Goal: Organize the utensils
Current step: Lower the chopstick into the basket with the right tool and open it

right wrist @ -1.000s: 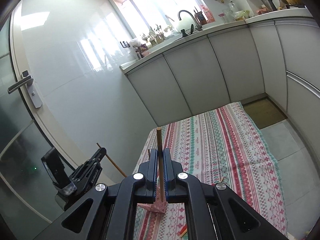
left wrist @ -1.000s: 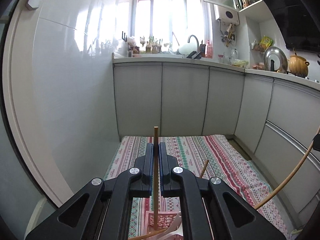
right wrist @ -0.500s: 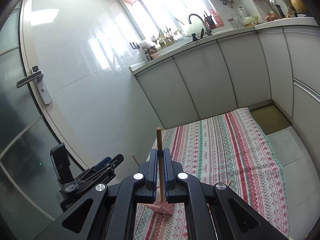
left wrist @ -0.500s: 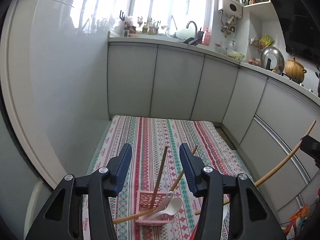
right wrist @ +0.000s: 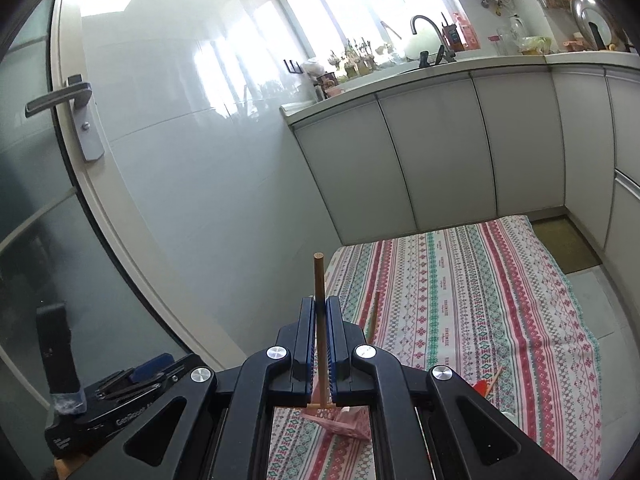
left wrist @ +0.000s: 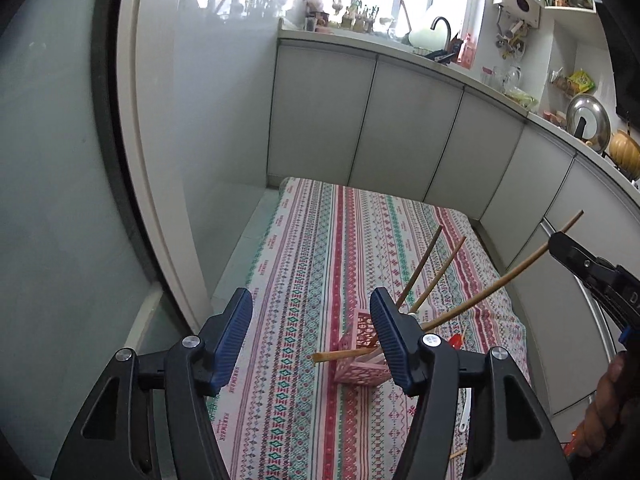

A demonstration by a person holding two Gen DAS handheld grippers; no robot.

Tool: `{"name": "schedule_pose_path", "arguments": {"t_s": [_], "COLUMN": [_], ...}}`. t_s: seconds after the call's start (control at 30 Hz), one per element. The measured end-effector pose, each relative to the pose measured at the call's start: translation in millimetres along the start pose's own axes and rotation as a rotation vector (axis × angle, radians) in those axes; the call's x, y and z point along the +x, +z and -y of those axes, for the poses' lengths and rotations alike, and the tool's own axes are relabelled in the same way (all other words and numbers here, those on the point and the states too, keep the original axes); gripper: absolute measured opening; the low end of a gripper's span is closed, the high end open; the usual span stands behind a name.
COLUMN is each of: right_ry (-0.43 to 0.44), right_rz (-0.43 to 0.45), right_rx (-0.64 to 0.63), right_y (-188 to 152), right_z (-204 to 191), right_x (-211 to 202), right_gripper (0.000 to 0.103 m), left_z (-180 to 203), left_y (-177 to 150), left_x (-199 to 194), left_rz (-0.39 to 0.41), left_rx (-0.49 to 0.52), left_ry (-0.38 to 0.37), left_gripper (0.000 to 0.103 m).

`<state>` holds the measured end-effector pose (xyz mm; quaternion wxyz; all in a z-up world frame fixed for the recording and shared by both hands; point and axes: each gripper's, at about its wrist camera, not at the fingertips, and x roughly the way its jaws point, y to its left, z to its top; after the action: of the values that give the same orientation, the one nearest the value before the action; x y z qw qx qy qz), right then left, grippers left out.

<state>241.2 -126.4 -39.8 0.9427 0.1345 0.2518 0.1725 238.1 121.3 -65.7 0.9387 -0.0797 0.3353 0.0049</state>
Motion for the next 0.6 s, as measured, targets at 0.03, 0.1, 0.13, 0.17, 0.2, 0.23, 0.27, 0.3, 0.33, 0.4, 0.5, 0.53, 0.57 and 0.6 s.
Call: {"name": "schedule_pose_path", "arguments": {"t_s": [0.03, 0.1, 0.13, 0.17, 0.2, 0.23, 0.27, 0.3, 0.33, 0.4, 0.5, 0.53, 0.57, 0.6], "right_ry": [-0.011, -0.037, -0.047, -0.054, -0.063, -0.065, -0.063, -0.063, -0.066, -0.07, -0.065, -0.06, -0.056, -0.051], "right_rz": [-0.007, -0.019, -0.026, -0.031, -0.039, -0.05, -0.059, -0.07, -0.08, -0.101, -0.135, -0.149, -0.164, -0.184], "right_rx": [-0.013, -0.043, -0.055, -0.065, -0.075, -0.08, -0.078, -0.075, -0.074, -0.07, -0.05, -0.046, -0.044, -0.043], "right_y": [-3, -8, -10, -12, -14, -15, -17, -18, -20, -21, -26, -28, -29, -31], "right_z": [-3, -10, -13, -15, -17, -18, -19, -18, -18, -17, -13, -12, -11, -10], "right_x": [7, 19, 24, 28, 33, 38, 41, 44, 47, 54, 65, 69, 72, 76], "right_gripper": [0.005, 0.005, 0.005, 0.005, 0.005, 0.005, 0.005, 0.005, 0.005, 0.005, 0.005, 0.005, 0.005, 0.006], "left_z": [-3, -8, -11, -14, -14, -16, -18, -19, -20, -21, -23, -23, -23, -23], "left_y": [-1, -4, -4, -3, -2, -3, -4, -3, -4, -3, -2, -2, -3, -3], "left_x": [1, 2, 3, 5, 6, 6, 7, 8, 9, 12, 16, 17, 18, 19], "left_rz": [-0.004, -0.012, -0.016, -0.018, -0.02, -0.023, -0.026, -0.029, -0.032, -0.042, -0.056, -0.06, -0.064, -0.068], "left_rx": [0.0, -0.003, -0.004, -0.005, -0.004, -0.004, -0.003, -0.001, 0.001, 0.002, -0.01, -0.012, -0.013, -0.014], "left_ry": [0.003, 0.004, 0.005, 0.005, 0.004, 0.004, 0.003, 0.002, 0.003, 0.004, 0.0, -0.001, -0.001, 0.0], "left_gripper": [0.064, 0.064, 0.064, 0.064, 0.064, 0.064, 0.064, 0.064, 0.064, 0.064, 0.064, 0.064, 0.064, 0.064]}}
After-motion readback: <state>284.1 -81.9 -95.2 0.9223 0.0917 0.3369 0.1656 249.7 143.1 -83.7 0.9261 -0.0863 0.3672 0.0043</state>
